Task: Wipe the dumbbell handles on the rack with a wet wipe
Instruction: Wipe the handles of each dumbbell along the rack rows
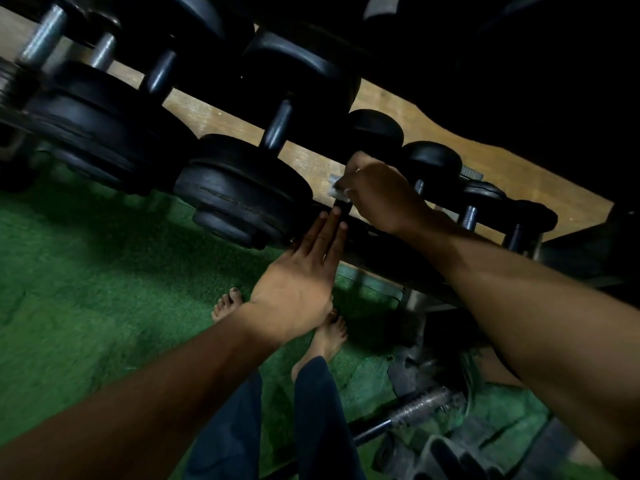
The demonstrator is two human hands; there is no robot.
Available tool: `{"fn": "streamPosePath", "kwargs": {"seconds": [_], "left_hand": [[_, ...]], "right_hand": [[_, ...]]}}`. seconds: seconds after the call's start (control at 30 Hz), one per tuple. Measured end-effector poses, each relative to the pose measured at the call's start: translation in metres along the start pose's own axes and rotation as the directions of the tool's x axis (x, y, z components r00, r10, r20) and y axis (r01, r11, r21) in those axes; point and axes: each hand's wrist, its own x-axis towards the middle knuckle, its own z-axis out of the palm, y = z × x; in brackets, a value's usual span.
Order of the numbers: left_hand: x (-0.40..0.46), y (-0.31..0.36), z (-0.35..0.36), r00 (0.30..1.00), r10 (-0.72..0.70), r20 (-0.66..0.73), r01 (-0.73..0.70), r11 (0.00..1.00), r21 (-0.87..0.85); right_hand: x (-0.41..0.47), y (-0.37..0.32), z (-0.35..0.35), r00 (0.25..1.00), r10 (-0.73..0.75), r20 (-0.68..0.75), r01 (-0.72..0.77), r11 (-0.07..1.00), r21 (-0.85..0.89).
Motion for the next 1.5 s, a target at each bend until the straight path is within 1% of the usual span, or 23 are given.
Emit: {"fn": "streamPosePath", "kwargs": {"seconds": [0.03, 0.07, 0.1, 0.13, 0.2, 0.3, 0.53, 0.6, 0.63, 0.7, 0.77, 0.83, 0.9, 0.93, 0.97, 1.03, 1.07, 1.1, 1.13, 1.17, 1.3, 1.4, 1.5], "left_hand": [[0.0, 0.0, 0.0, 1.0, 0.001, 0.001, -0.001, 1.0, 0.0], [0.0, 0.001, 0.001, 1.0, 0.004, 0.001, -0.004, 1.0, 0.0], [0.001, 0.001, 0.001, 1.0, 0.005, 0.0, -0.005, 1.0, 0.0], [0.001, 0.001, 0.001, 1.0, 0.005, -0.001, -0.005, 1.0, -0.003], [0.001, -0.001, 0.003, 1.0, 0.007, -0.005, -0.008, 1.0, -0.019], [0.001, -0.003, 0.004, 0.999, 0.017, -0.027, -0.018, 0.999, -0.034], [0.001, -0.001, 0.008, 0.999, 0.012, -0.051, -0.013, 0.999, -0.034], [0.001, -0.002, 0.008, 0.999, 0.017, -0.046, -0.019, 0.999, -0.038], [0.001, -0.002, 0.007, 0.999, 0.02, -0.046, -0.022, 0.999, -0.041], [0.001, -0.003, 0.007, 0.998, 0.02, -0.06, -0.023, 0.999, -0.046], [0.0, -0.003, 0.007, 0.998, 0.018, -0.066, -0.022, 0.998, -0.055], [0.0, -0.002, 0.006, 0.999, 0.017, -0.05, -0.02, 0.999, -0.047], [0.001, -0.001, 0.003, 1.0, 0.012, -0.027, -0.013, 0.999, -0.034], [0.001, 0.0, 0.002, 1.0, 0.012, -0.026, -0.013, 0.999, -0.031], [0.001, 0.0, 0.002, 1.0, 0.015, -0.026, -0.015, 1.0, -0.025], [0.0, -0.001, 0.004, 1.0, 0.015, -0.027, -0.016, 1.0, -0.023], [0.0, -0.002, 0.005, 0.999, 0.018, -0.045, -0.02, 0.999, -0.029], [0.0, -0.002, 0.006, 0.998, 0.021, -0.064, -0.023, 0.999, -0.032], [0.0, -0.002, 0.007, 0.997, 0.024, -0.073, -0.027, 0.999, -0.03], [0.0, -0.002, 0.008, 0.997, 0.028, -0.075, -0.03, 0.999, -0.032], [0.0, -0.004, 0.009, 0.997, 0.033, -0.065, -0.036, 0.998, -0.058], [0.0, -0.003, 0.008, 0.998, 0.024, -0.055, -0.028, 0.998, -0.059], [0.0, -0.003, 0.008, 0.998, 0.023, -0.061, -0.025, 0.999, -0.029]], "right_hand": [[-0.001, 0.001, -0.001, 1.0, 0.018, -0.019, -0.018, 1.0, -0.007], [-0.003, 0.005, -0.001, 0.995, 0.033, -0.093, -0.036, 0.999, -0.029], [-0.004, 0.011, 0.0, 0.979, 0.117, -0.165, -0.119, 0.993, 0.001], [-0.004, 0.013, 0.001, 0.958, 0.154, -0.241, -0.153, 0.988, 0.022], [-0.003, 0.012, 0.008, 0.943, 0.165, -0.289, -0.148, 0.986, 0.08], [-0.002, 0.014, 0.014, 0.946, 0.17, -0.274, -0.157, 0.985, 0.069], [-0.001, 0.008, 0.009, 0.862, 0.4, -0.311, -0.33, 0.909, 0.253], [0.001, 0.005, 0.01, 0.824, 0.503, -0.262, -0.404, 0.845, 0.35], [0.002, 0.003, 0.009, 0.792, 0.577, -0.197, -0.468, 0.782, 0.411], [0.002, 0.003, 0.013, 0.735, 0.678, -0.017, -0.575, 0.636, 0.515], [-0.002, 0.003, 0.022, 0.702, 0.694, 0.159, -0.638, 0.514, 0.573], [-0.002, 0.006, 0.025, 0.674, 0.712, 0.197, -0.626, 0.408, 0.664], [0.003, 0.01, 0.025, 0.638, 0.75, 0.176, -0.559, 0.293, 0.776], [0.005, 0.012, 0.027, 0.63, 0.762, 0.149, -0.528, 0.28, 0.802], [0.004, 0.008, 0.026, 0.636, 0.765, 0.104, -0.524, 0.329, 0.786], [-0.001, -0.002, 0.028, 0.691, 0.722, 0.029, -0.555, 0.505, 0.661], [-0.006, -0.008, 0.03, 0.734, 0.678, 0.038, -0.552, 0.563, 0.615], [-0.011, -0.012, 0.031, 0.758, 0.647, 0.08, -0.556, 0.577, 0.598], [-0.014, -0.014, 0.032, 0.764, 0.632, 0.13, -0.566, 0.559, 0.605], [-0.015, -0.013, 0.031, 0.751, 0.634, 0.184, -0.586, 0.511, 0.629], [-0.011, -0.009, 0.013, 0.687, 0.648, 0.329, -0.567, 0.195, 0.801], [-0.01, -0.011, 0.009, 0.7, 0.612, 0.369, -0.542, 0.118, 0.832], [-0.01, -0.013, 0.01, 0.693, 0.595, 0.408, -0.501, -0.009, 0.865]]}}
